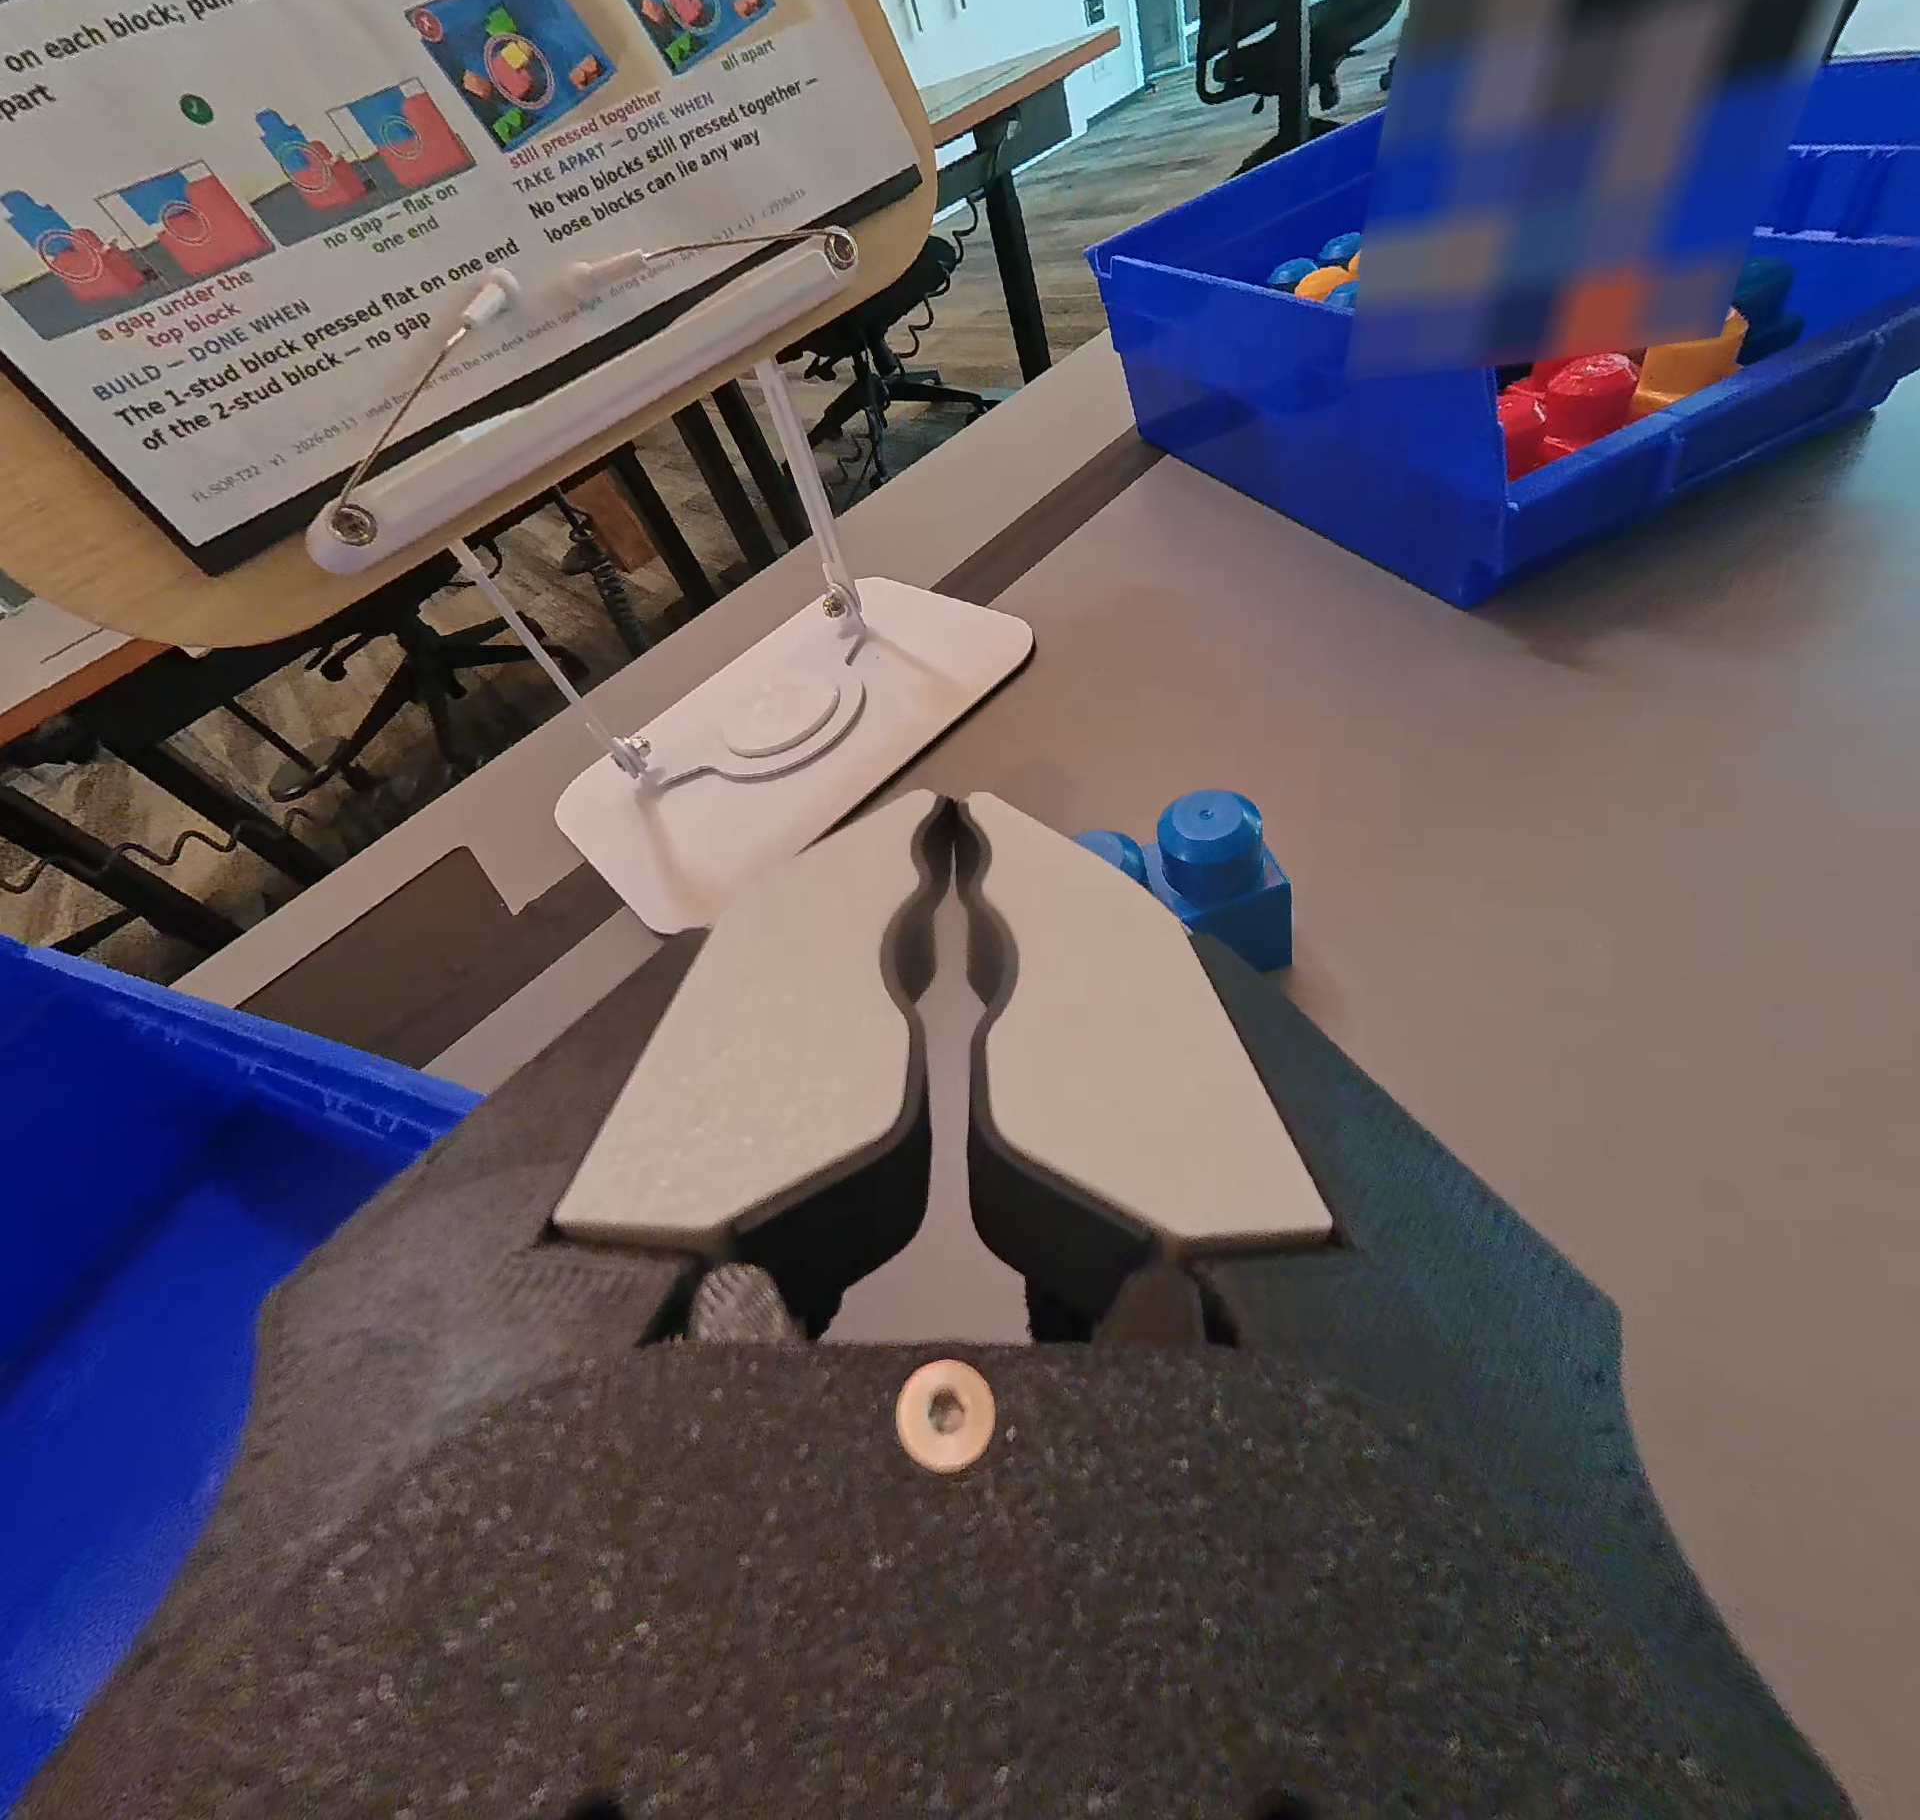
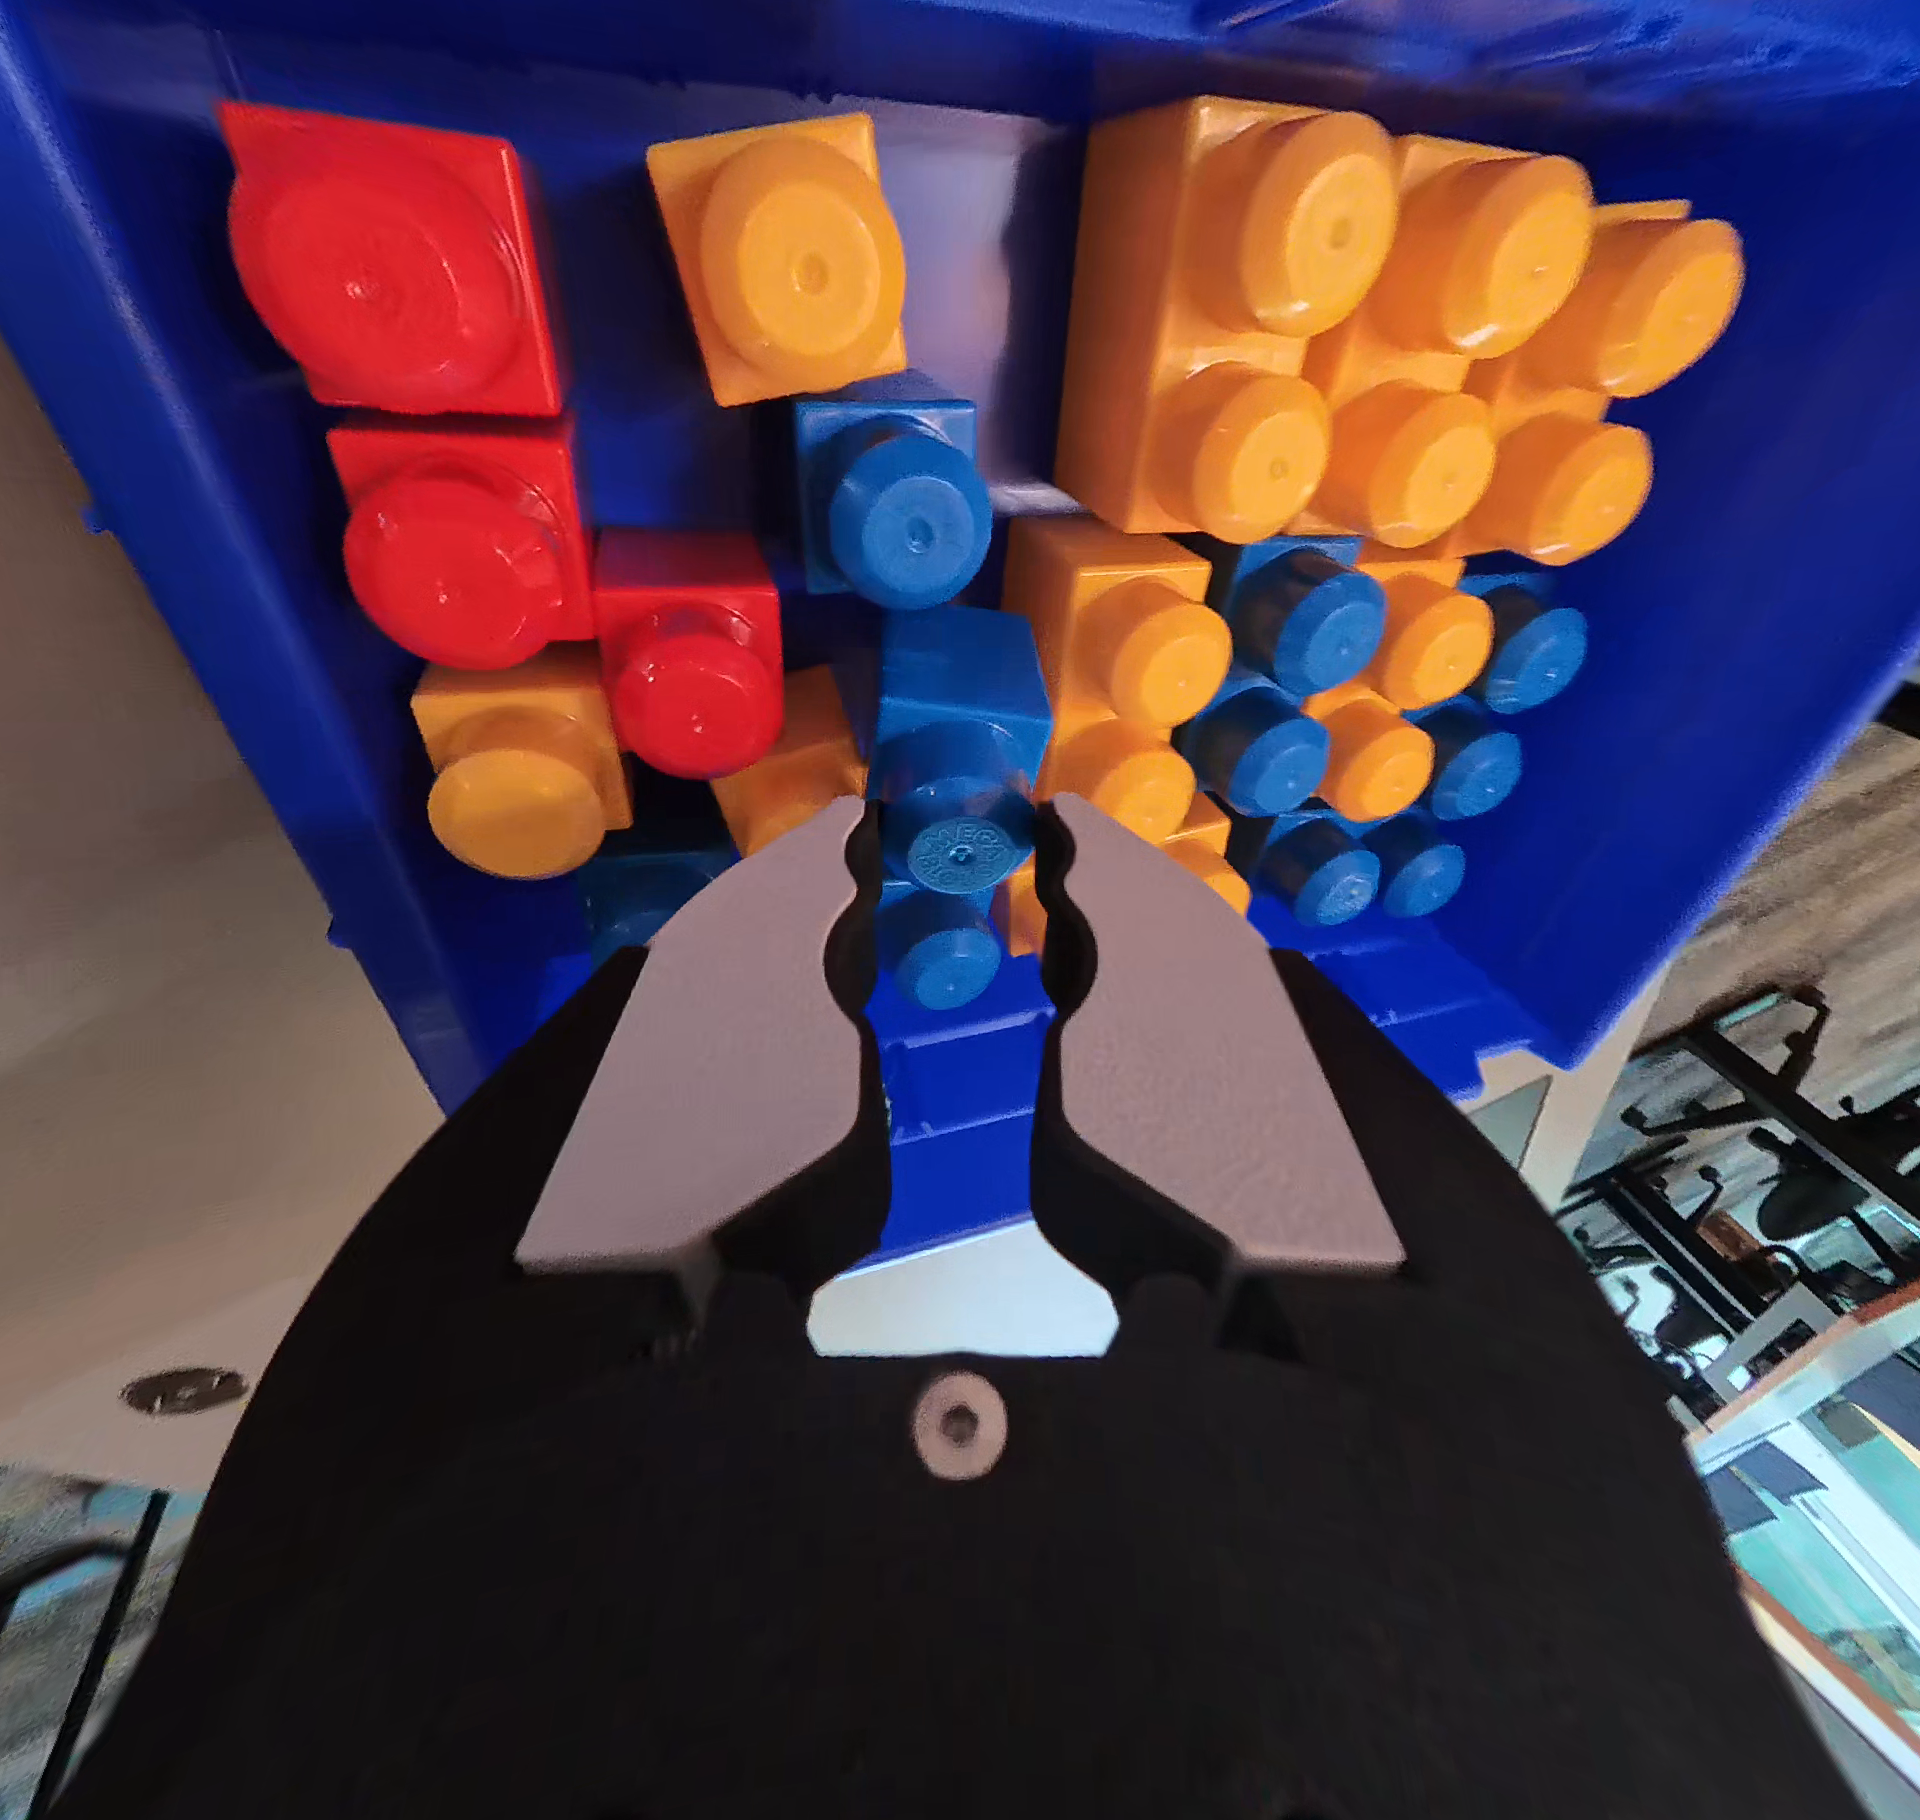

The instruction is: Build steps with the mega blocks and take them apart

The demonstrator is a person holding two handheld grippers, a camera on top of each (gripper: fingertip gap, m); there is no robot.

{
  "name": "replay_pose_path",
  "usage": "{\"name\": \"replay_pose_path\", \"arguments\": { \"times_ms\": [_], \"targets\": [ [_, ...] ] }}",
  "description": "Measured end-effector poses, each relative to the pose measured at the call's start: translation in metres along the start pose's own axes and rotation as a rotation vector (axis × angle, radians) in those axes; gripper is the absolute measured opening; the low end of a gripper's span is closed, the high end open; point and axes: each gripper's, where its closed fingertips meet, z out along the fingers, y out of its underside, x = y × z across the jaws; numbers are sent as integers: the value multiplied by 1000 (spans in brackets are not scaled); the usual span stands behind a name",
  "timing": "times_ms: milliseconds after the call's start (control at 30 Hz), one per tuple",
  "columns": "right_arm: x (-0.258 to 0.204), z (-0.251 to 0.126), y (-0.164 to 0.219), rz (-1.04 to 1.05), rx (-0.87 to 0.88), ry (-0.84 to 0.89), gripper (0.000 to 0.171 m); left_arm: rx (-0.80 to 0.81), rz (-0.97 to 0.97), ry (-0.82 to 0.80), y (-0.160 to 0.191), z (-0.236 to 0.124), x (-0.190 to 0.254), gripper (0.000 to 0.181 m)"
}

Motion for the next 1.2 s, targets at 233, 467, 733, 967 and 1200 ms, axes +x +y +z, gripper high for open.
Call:
{"name": "replay_pose_path", "arguments": {
  "times_ms": [233,467,733,967,1200],
  "targets": [
    [-20,10,-1,-40,-59,-182,28,-10,2,14,2,1,2,0],
    [-21,17,2,-29,-59,-229,28,-17,2,20,4,2,2,0],
    [-9,6,0,-9,-28,-151,37,-29,-4,20,7,3,2,0],
    [1,-59,-56,15,246,-13,44,-30,-4,9,7,2,0,0],
    [-38,-107,-156,74,678,77,44,66,-146,-73,-4,-7,-24,0]
  ]
}}
